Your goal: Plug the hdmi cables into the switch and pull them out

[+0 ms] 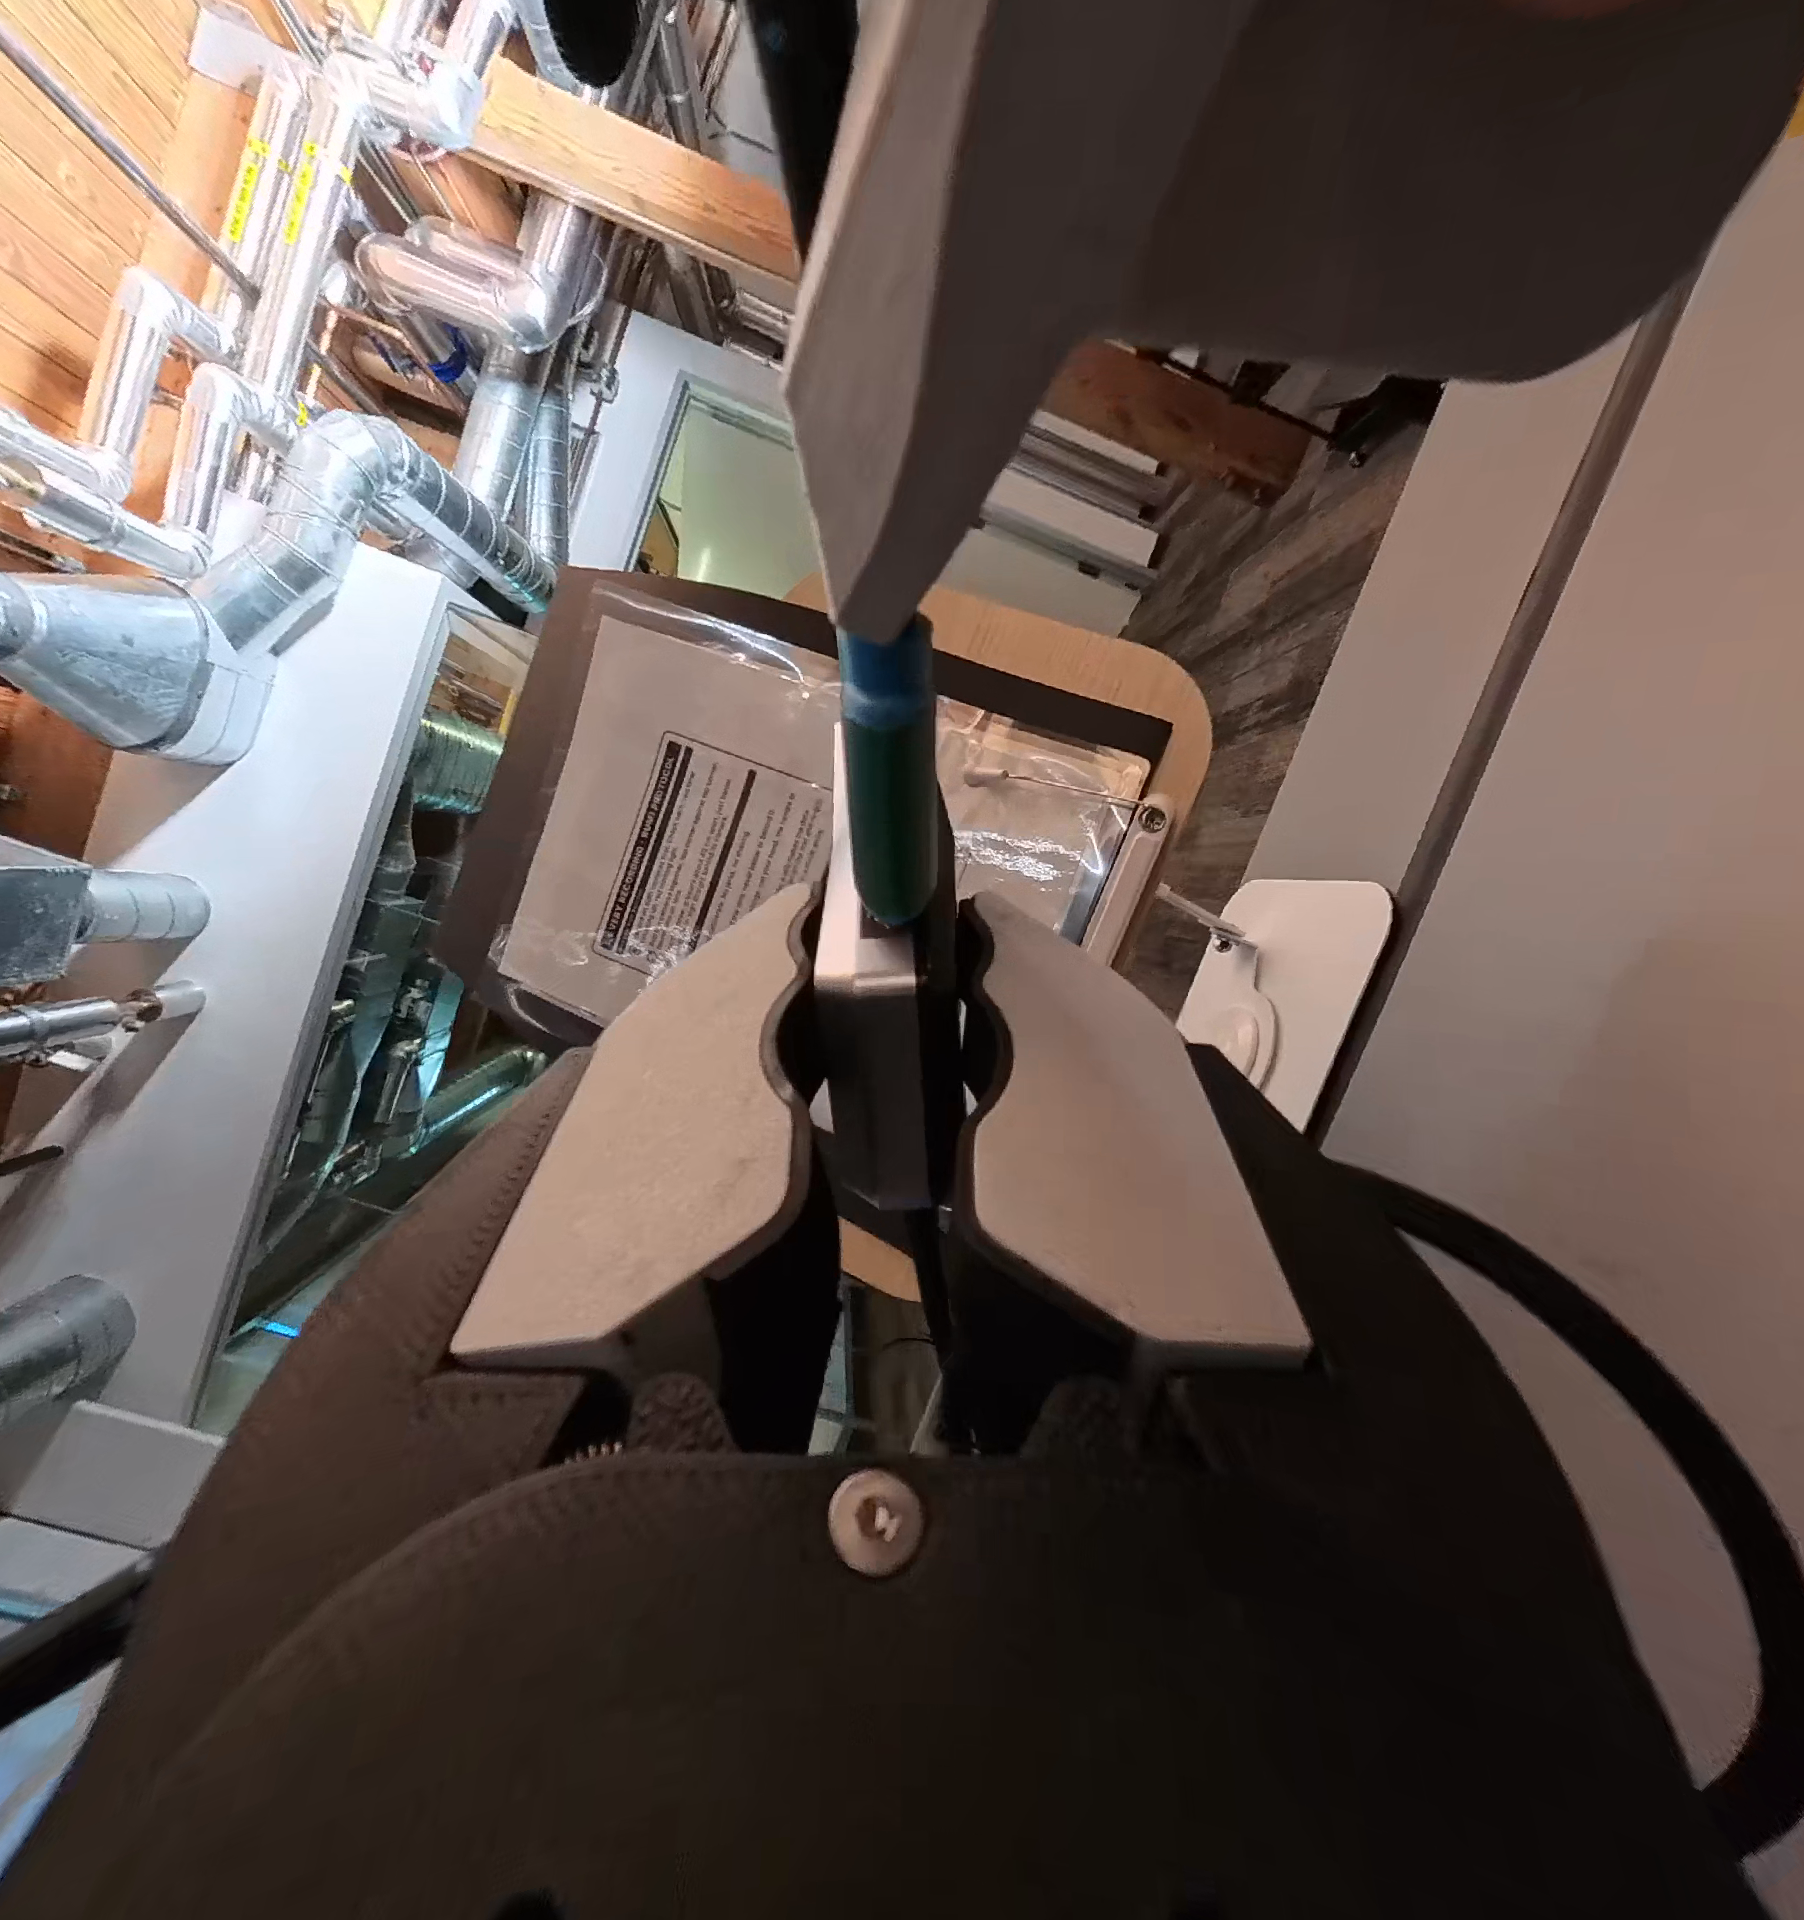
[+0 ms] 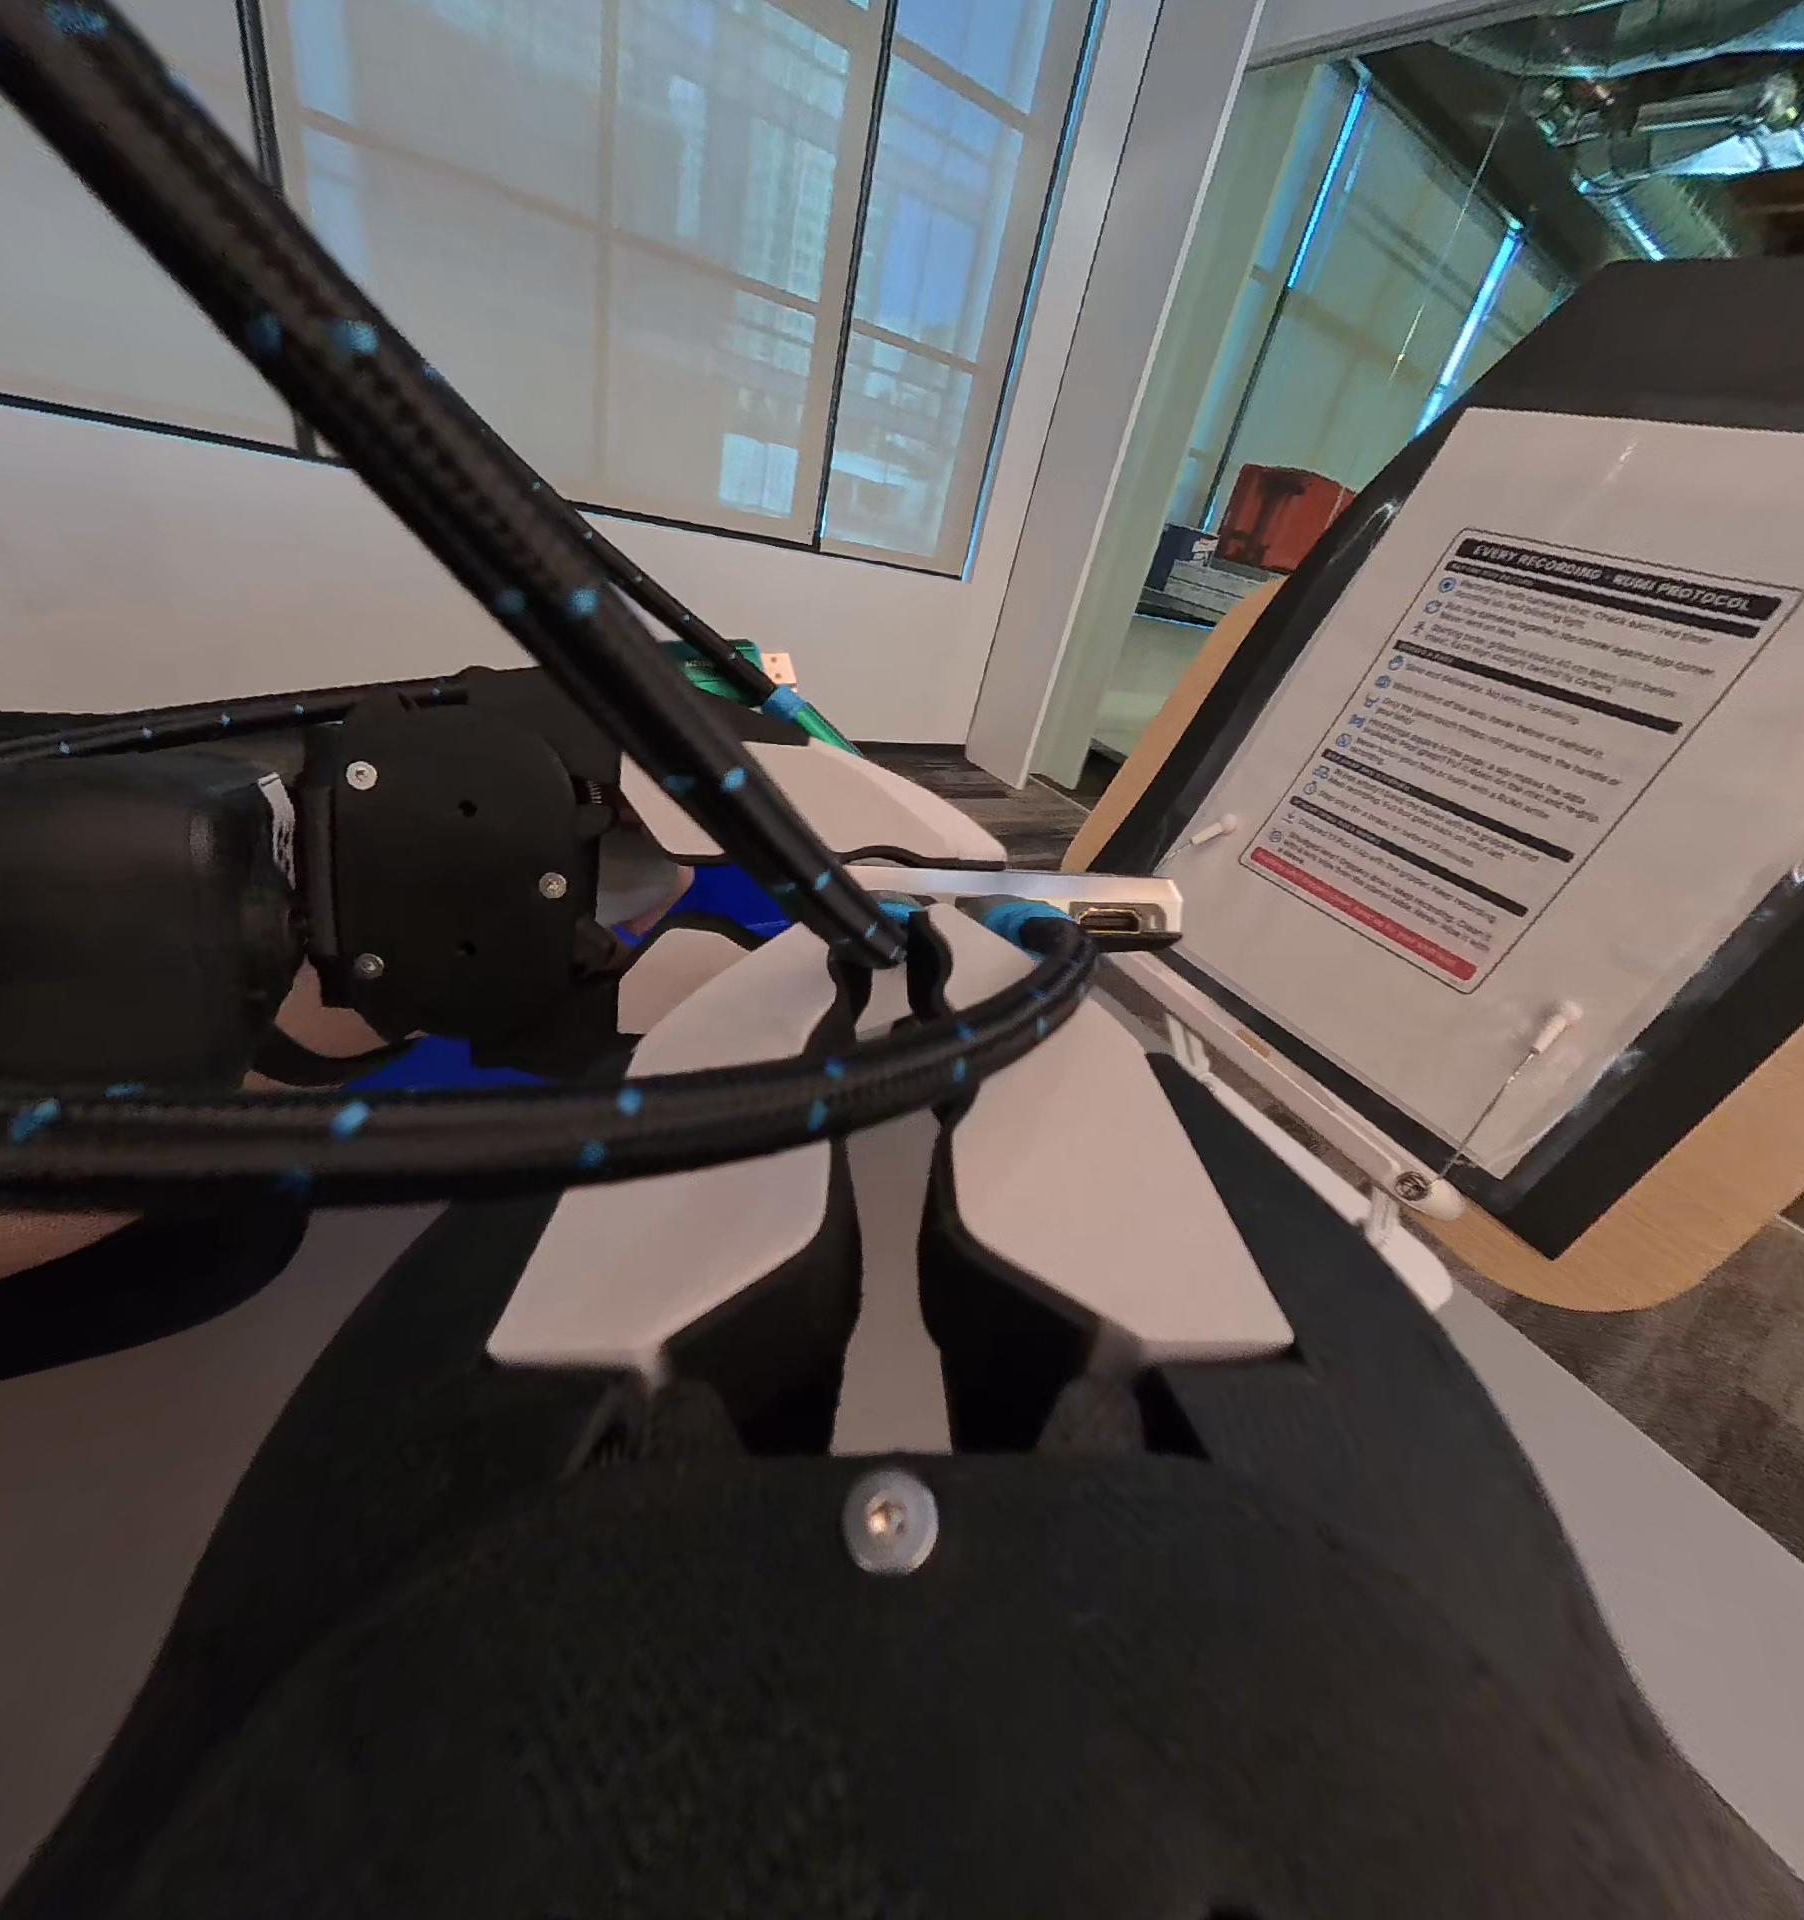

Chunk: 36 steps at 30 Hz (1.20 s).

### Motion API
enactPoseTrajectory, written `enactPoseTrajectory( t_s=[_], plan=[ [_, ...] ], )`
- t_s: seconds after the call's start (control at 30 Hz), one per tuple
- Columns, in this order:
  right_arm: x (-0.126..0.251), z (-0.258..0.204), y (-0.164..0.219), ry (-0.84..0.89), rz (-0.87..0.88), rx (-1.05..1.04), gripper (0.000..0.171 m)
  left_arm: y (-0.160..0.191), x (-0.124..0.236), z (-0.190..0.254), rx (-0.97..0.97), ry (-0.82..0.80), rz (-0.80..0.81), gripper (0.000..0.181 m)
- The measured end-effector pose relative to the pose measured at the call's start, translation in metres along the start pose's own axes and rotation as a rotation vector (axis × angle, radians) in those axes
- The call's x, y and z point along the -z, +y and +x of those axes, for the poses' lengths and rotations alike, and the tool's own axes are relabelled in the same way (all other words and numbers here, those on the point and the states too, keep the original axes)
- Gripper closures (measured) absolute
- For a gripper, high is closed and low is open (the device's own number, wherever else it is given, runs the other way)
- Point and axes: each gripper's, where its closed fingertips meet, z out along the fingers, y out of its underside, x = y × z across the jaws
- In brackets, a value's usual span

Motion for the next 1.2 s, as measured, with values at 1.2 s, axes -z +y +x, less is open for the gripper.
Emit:
enactPoseTrajectory(
  t_s=[1.2],
  plan=[
    [0.021,0.03,0.032,-0.008,-0.332,0.075,0.164,0.024,0.001,-0.007,0.305,0.149,0.017,0.161]
  ],
)
